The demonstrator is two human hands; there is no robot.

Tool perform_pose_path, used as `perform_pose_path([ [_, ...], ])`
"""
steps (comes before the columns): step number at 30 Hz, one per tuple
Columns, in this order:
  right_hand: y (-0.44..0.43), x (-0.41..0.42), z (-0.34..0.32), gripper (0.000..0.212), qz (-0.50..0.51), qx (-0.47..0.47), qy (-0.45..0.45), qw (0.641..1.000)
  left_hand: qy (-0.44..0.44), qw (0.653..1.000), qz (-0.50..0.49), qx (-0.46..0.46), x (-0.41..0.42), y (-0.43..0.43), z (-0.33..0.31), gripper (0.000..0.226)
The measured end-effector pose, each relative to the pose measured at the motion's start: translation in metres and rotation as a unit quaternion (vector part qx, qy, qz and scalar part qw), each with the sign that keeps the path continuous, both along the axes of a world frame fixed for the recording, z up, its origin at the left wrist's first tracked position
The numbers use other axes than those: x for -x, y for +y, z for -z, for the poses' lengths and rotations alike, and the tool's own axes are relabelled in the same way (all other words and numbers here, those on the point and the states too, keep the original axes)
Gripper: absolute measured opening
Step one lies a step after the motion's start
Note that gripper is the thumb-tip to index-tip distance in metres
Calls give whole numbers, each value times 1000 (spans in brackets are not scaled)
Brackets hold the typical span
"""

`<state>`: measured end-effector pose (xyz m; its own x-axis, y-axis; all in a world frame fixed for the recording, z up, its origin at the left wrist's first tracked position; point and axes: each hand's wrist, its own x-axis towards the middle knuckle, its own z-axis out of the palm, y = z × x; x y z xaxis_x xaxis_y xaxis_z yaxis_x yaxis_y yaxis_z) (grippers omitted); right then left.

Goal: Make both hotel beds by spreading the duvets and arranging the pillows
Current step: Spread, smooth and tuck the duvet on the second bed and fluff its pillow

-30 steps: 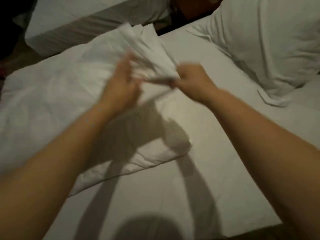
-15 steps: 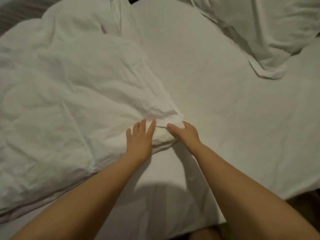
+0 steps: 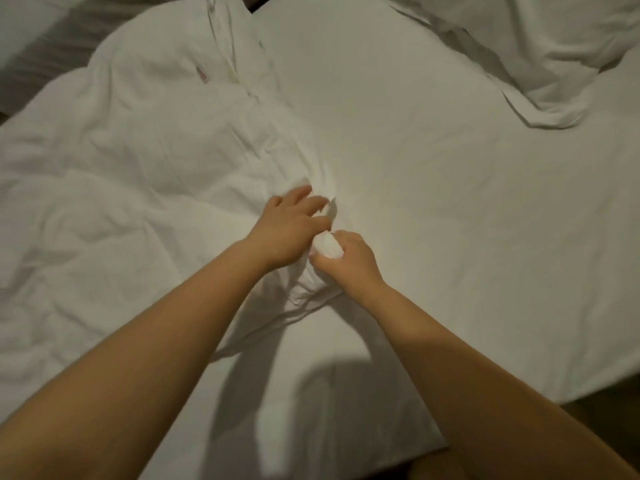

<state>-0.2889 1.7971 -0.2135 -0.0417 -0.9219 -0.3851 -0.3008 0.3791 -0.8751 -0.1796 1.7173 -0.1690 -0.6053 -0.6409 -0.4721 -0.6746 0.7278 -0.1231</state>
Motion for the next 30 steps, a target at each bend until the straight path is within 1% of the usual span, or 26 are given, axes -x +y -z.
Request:
perform_pose_path([
  [1, 3, 3, 9, 23, 20, 0, 4, 1000, -38, 999, 19, -3, 4, -1, 6, 36],
  [2, 4, 4, 18, 30, 51, -23, -13, 998, -60, 998, 27, -12, 10, 0, 12, 36],
  [3, 5, 4, 25, 48, 81, -64, -50, 993, -71, 997, 26, -22, 16, 1, 18, 35],
  [4, 6, 4, 33, 74, 98, -108, -90, 985, -77, 996, 20, -30, 22, 1, 24, 33],
  [5, 6, 5, 41, 99, 86, -145, -108, 980, -79, 996, 13, -36, 25, 2, 29, 33],
  [6, 5, 8, 49, 115, 40, -168, -101, 980, -87, 995, 14, -37, 27, 3, 32, 32],
  [7, 5, 13, 55, 122, -21, -179, -83, 980, -99, 994, 17, -38, 28, 4, 34, 33],
  [8, 4, 19, 61, 123, -80, -181, -69, 978, -108, 993, 19, -41, 28, 5, 35, 33],
  [9, 3, 25, 67, 116, -127, -177, -66, 974, -113, 993, 20, -42, 28, 5, 35, 33],
  [10, 2, 29, 70, 103, -158, -171, -65, 970, -117, 992, 21, -40, 27, 6, 35, 34],
  [12, -2, 31, 72, 76, -207, -160, -24, 965, -133, 989, 61, -29, 29, 11, 33, 36],
  [14, -7, 34, 63, 62, -248, -145, 31, 957, -148, 981, 127, -20, 31, 15, 33, 38],
  [16, -7, 42, 44, 55, -290, -119, 79, 946, -142, 977, 156, -40, 30, 13, 27, 41],
  [19, 17, 57, 32, 41, -298, -87, 134, 941, -126, 979, 147, -68, 34, 6, 18, 33],
  [21, 35, 57, 30, 36, -283, -98, 170, 939, -122, 977, 153, -81, 44, 17, 16, 21],
  [22, 39, 54, 29, 32, -275, -95, 180, 940, -109, 979, 151, -86, 49, 26, 16, 15],
  [23, 39, 52, 26, 24, -267, -75, 186, 943, -83, 983, 140, -81, 52, 33, 16, 13],
  [24, 37, 53, 17, 15, -270, -51, 194, 942, -46, 990, 115, -72, 52, 37, 12, 17],
  [25, 35, 56, 7, 11, -269, -36, 197, 942, -2, 995, 82, -60, 51, 39, 8, 22],
  [26, 34, 61, 2, 13, -261, -33, 196, 945, 39, 997, 58, -45, 51, 38, 6, 28],
  [27, 35, 67, 1, 17, -255, -49, 189, 947, 67, 996, 50, -38, 52, 39, 5, 34],
  [28, 39, 72, 5, 21, -248, -78, 180, 949, 65, 995, 55, -46, 52, 42, 6, 37],
  [30, 51, 76, 15, 25, -242, -139, 173, 944, 26, 994, 68, -83, 57, 55, 17, 40],
])
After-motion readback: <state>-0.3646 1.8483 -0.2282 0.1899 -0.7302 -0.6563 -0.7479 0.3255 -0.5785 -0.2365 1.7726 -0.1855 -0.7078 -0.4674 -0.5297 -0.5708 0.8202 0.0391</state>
